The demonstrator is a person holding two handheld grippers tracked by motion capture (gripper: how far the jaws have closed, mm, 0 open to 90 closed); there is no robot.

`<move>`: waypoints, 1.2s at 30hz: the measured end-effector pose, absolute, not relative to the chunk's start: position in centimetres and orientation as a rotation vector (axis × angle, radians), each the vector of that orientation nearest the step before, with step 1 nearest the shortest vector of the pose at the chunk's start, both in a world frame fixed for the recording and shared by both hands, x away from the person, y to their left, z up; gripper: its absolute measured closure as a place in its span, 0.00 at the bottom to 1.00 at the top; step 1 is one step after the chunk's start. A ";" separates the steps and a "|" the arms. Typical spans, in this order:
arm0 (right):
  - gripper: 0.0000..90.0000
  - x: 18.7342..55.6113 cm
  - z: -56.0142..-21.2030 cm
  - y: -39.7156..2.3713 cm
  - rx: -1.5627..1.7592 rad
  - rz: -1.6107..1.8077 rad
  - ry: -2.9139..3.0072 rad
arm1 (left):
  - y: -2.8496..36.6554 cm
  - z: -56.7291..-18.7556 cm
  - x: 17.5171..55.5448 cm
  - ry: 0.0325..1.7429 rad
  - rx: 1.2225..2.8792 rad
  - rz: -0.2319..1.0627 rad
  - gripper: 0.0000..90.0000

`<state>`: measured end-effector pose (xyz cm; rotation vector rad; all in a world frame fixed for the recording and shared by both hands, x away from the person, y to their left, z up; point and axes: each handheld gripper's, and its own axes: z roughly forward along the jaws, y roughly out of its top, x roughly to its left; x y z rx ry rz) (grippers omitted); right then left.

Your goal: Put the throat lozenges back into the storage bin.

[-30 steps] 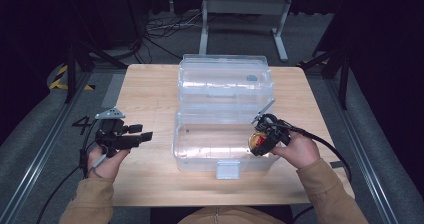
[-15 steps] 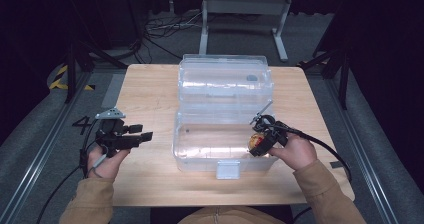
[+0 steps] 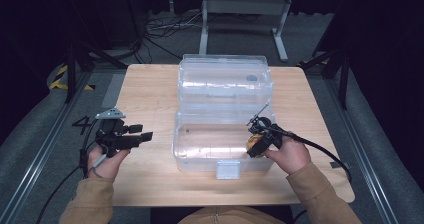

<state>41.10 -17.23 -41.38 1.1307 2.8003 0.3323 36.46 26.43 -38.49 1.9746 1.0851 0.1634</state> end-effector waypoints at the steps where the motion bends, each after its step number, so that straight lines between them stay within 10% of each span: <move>1: 0.22 41.1 -41.4 -17.2 1.136 0.332 2.798 | 26.4 -38.5 36.5 1.085 1.974 0.163 0.48; 36: 0.22 41.2 -41.7 -16.9 1.138 0.246 2.776 | 26.5 -38.6 36.5 1.092 1.974 0.157 0.48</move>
